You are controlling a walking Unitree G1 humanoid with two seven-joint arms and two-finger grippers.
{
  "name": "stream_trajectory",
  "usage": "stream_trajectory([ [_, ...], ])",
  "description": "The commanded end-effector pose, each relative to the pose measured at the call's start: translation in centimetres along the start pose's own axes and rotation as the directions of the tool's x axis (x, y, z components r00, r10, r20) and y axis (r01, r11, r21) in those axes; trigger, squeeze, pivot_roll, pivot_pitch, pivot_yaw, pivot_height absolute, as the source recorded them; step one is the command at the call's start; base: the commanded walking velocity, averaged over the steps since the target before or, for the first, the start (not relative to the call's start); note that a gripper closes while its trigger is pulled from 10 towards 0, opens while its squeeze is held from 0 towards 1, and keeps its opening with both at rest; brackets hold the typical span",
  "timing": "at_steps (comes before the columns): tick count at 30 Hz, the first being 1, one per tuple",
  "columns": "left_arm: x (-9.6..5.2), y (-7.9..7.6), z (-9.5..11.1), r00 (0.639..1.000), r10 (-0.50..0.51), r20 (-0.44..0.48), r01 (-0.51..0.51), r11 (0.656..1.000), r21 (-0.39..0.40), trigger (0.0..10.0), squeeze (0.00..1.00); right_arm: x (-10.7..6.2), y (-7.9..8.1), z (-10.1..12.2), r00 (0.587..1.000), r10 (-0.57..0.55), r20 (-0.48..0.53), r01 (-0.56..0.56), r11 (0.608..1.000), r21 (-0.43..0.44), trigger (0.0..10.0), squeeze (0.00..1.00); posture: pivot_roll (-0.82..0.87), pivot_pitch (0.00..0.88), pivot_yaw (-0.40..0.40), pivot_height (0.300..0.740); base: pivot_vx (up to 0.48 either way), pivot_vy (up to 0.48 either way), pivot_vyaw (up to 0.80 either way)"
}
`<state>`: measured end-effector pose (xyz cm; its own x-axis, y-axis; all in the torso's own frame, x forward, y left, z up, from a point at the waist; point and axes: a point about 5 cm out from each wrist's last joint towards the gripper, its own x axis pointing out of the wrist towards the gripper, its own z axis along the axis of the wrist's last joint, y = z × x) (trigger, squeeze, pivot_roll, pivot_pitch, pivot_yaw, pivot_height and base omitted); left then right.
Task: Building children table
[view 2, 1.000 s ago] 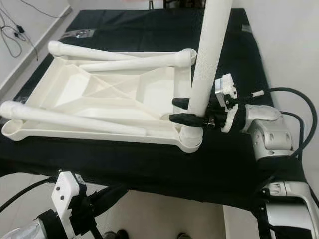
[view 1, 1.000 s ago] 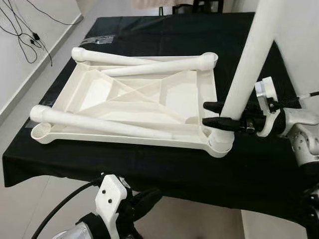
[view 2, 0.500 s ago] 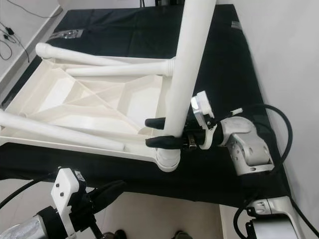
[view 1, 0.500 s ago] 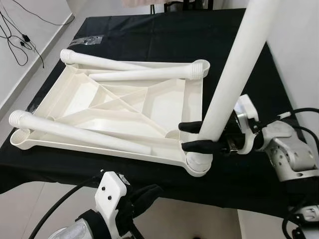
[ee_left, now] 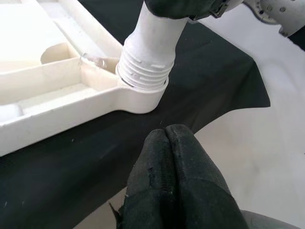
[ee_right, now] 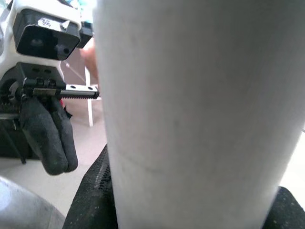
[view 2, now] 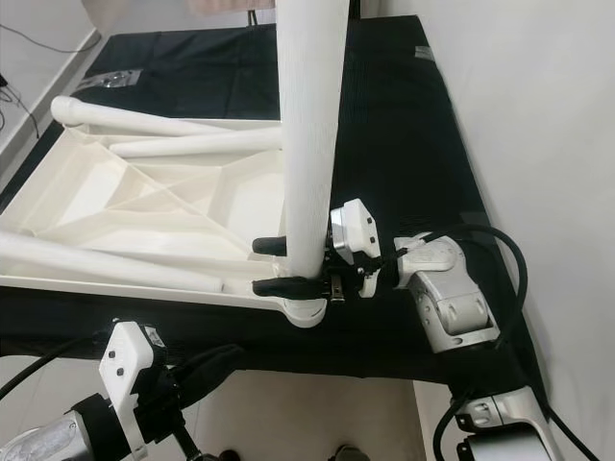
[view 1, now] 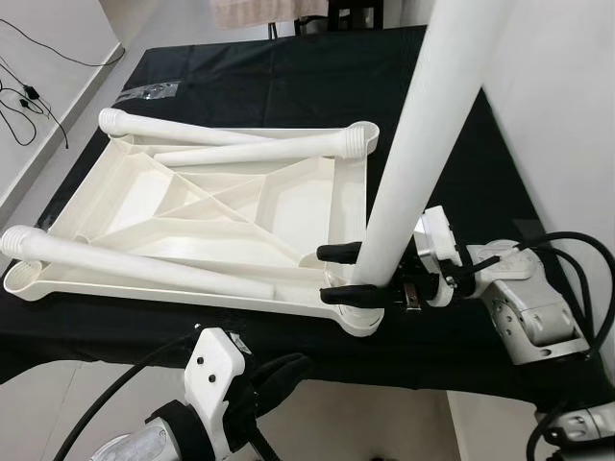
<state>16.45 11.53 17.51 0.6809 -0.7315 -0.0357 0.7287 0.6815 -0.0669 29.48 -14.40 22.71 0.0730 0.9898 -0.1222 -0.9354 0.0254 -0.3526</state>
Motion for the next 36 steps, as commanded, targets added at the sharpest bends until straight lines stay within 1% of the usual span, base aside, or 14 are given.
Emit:
stream_trajectory([
  [1,-0.3,0.2,-0.5,0.999,0.002,-0.039,-0.002,1.0,-0.004,10.0,0.0,-0.3,1.4,-4.0,0.982,0.04,-0.182,-0.015,0.991,0.136,10.0,0.0,0.07,0.298,0.076,0.74,0.0,0.0,0.0],
  [4,-0.2,0.2,-0.5,0.999,0.004,-0.038,-0.004,1.0,-0.001,10.0,0.0,-0.7,1.4,-4.2,0.961,0.104,-0.256,-0.075,0.989,0.124,10.0,0.0,0.07,0.294,0.074,0.74,0.0,0.0,0.0],
  [12,-0.2,0.3,-0.5,0.999,0.005,-0.036,-0.005,1.0,0.001,10.0,0.0,-1.0,0.8,-3.9,0.949,0.117,-0.291,-0.084,0.989,0.123,10.0,0.0,0.06,0.289,0.071,0.74,0.0,0.0,0.0],
  [14,-0.1,0.3,-0.6,0.999,0.005,-0.035,-0.005,1.0,0.001,10.0,0.0,-0.9,-0.5,-3.5,0.958,0.044,-0.283,-0.002,0.989,0.149,10.0,0.0,0.06,0.283,0.067,0.74,0.0,0.0,0.0],
  [15,-0.1,0.3,-0.6,0.999,0.005,-0.035,-0.005,1.0,0.001,10.0,0.0,-0.9,-0.5,-3.5,0.958,0.044,-0.283,-0.002,0.989,0.149,10.0,0.0,0.06,0.283,0.067,0.74,0.0,0.0,0.0],
  [16,-0.1,0.2,-0.6,0.999,0.005,-0.034,-0.005,1.0,0.001,10.0,0.0,-0.6,-1.2,-3.2,0.965,-0.015,-0.26,0.064,0.981,0.182,10.0,0.0,0.06,0.281,0.065,0.74,0.0,0.0,0.0],
  [17,-0.1,0.2,-0.6,0.999,0.005,-0.034,-0.005,1.0,0.001,10.0,0.0,-0.6,-1.2,-3.2,0.965,-0.015,-0.26,0.064,0.981,0.182,10.0,0.0,0.06,0.281,0.065,0.74,0.0,0.0,0.0],
  [21,0.0,0.2,-0.6,0.999,0.005,-0.033,-0.005,1.0,0.001,10.0,0.0,-0.2,-2.5,-3.1,0.964,-0.136,-0.23,0.191,0.953,0.235,10.0,0.0,0.06,0.278,0.064,0.74,0.0,0.0,0.0],
  [24,0.0,0.2,-0.6,0.999,0.005,-0.032,-0.005,1.0,0.002,10.0,0.0,-0.3,-3.3,-4.0,0.93,-0.254,-0.266,0.32,0.915,0.246,10.0,0.0,0.05,0.274,0.063,0.74,0.0,0.0,0.0],
  [27,0.0,0.2,-0.7,0.999,0.005,-0.033,-0.005,1.0,0.001,10.0,0.0,-0.4,-3.3,-4.4,0.916,-0.282,-0.285,0.355,0.901,0.249,10.0,0.0,0.05,0.272,0.062,0.74,0.0,0.0,0.0],
  [29,0.0,0.1,-0.7,0.999,0.004,-0.033,-0.004,1.0,0.001,10.0,0.0,-0.6,-3.5,-5.2,0.885,-0.34,-0.318,0.425,0.87,0.25,10.0,0.0,0.05,0.27,0.063,0.74,0.0,0.0,0.0],
  [30,0.0,0.1,-0.7,0.999,0.004,-0.033,-0.004,1.0,0.001,10.0,0.0,-0.6,-3.5,-5.2,0.885,-0.34,-0.318,0.425,0.87,0.25,10.0,0.0,0.05,0.27,0.063,0.74,0.0,0.0,0.0],
  [34,-0.1,0.1,-0.7,0.999,0.002,-0.034,-0.002,1.0,0.001,10.0,0.0,-0.8,-3.9,-5.9,0.819,-0.47,-0.33,0.553,0.799,0.236,10.0,0.0,0.05,0.268,0.064,0.74,0.0,0.0,0.0],
  [36,-0.1,0.1,-0.7,0.999,0.002,-0.034,-0.001,1.0,0.001,10.0,0.0,-0.8,-3.9,-5.9,0.814,-0.481,-0.326,0.563,0.793,0.235,10.0,0.0,0.05,0.268,0.064,0.74,0.0,0.0,0.0],
])
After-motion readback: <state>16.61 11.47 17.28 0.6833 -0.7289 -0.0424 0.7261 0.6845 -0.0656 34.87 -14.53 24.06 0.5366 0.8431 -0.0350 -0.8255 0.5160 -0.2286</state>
